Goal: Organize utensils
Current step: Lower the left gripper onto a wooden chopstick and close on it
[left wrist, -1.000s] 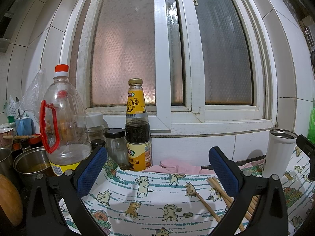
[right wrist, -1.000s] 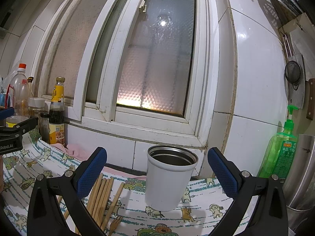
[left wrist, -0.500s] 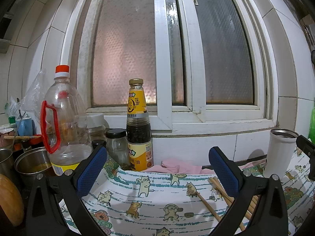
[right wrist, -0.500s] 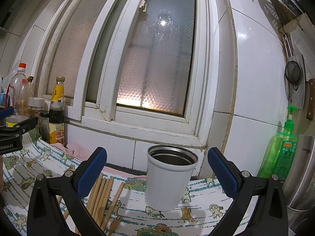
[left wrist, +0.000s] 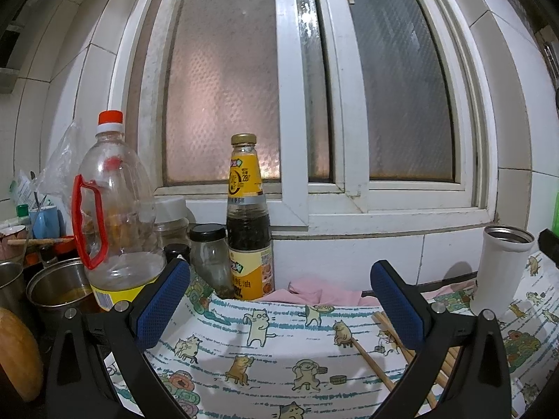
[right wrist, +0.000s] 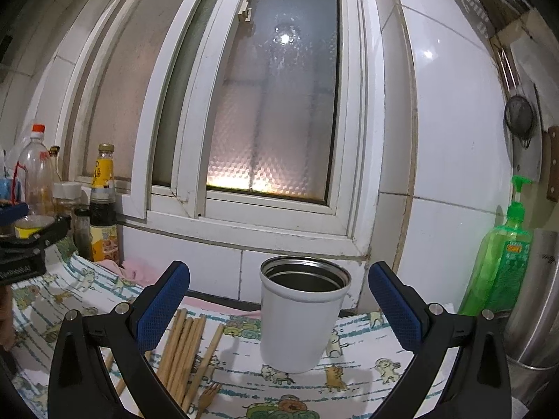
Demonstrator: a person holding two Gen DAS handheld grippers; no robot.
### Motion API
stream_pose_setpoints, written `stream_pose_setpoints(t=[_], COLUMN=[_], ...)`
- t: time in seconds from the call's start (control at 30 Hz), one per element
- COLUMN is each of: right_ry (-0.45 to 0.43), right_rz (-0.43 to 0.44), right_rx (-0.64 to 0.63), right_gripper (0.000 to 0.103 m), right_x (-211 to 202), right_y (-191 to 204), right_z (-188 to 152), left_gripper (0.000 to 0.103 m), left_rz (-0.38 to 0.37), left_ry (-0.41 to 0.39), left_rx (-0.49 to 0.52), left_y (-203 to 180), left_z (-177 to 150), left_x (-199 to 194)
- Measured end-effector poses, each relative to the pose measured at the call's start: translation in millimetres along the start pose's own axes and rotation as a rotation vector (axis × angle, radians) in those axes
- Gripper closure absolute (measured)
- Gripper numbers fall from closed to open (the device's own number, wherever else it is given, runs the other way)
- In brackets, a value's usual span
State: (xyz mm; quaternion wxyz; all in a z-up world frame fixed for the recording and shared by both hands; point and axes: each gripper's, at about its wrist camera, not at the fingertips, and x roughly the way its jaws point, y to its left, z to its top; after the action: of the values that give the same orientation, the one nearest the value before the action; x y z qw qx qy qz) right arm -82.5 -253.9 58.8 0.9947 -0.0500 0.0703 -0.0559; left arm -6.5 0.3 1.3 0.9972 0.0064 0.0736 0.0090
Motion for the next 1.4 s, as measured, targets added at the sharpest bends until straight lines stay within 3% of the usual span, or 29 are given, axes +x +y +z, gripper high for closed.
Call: stream_pose_setpoints(t=[0.2, 0.3, 0.4, 0.53, 0.63, 0.67, 0.77, 0.9, 0.97, 1.03, 1.1, 1.23, 1.4], right_ry=[0.024, 0.11, 0.192, 0.23, 0.29, 0.29, 0.262, 0.221, 0.26, 0.328, 0.328, 0.423, 0.497], right_rz=[0.066, 0.111, 0.201, 0.249, 0.244, 0.269, 0.26, 0.247, 0.248, 0.302, 0.29, 0.36, 0.344], right_rx=[0.038, 0.071, 0.09, 0.101, 0.126, 0.159, 0.202, 0.186, 0.158, 0.075, 0.078, 0.117, 0.099], right_gripper=[0.001, 0.014, 0.026, 0.034, 0.037, 0.038, 0.052, 0.069, 0.07, 0.07, 0.07, 0.072, 0.072], right_x=[-0.9, 3.1, 3.2, 1.5, 15.0, 20.5, 35.5, 55.8, 68.0, 78.0, 80.5, 89.4, 103.3], right_y=[-5.1, -7.6, -7.6, -1.4, 6.3, 5.9, 5.7, 11.7, 14.8, 23.4, 28.4, 34.0, 39.6], right_z=[3.8, 11.3, 29.1, 57.2, 78.8, 83.9, 92.4, 77.0, 61.3, 48.6, 43.1, 30.2, 15.9], left_gripper=[0.0, 0.001, 0.017, 0.03, 0.046, 0.056, 0.071, 0.071, 0.072, 0.072, 0.08, 0.089, 0.096], left_rz=[-0.007, -0.036, -0.077, -0.108, -0.15, -0.166, -0.218, -0.271, -0.295, -0.345, -0.33, -0.355, -0.388], left_ry=[0.034, 0.188, 0.355, 0.524, 0.649, 0.697, 0.822, 0.851, 0.868, 0.875, 0.924, 0.897, 0.821], left_rx=[0.005, -0.017, -0.013, 0.001, -0.043, -0.052, -0.088, -0.094, -0.076, -0.088, -0.075, -0.12, -0.127], left_y=[-0.5, -3.4, -16.6, -42.9, -59.3, -64.2, -79.6, -93.0, -96.0, -99.4, -103.2, -98.2, -91.0], left_z=[5.5, 20.3, 32.0, 33.6, 25.9, 22.9, 7.9, -7.1, -16.1, -22.6, -31.3, -28.0, -2.8], left_x=[4.2, 21.2, 43.2, 68.7, 92.3, 101.4, 125.7, 142.2, 145.9, 148.9, 153.3, 147.3, 128.3])
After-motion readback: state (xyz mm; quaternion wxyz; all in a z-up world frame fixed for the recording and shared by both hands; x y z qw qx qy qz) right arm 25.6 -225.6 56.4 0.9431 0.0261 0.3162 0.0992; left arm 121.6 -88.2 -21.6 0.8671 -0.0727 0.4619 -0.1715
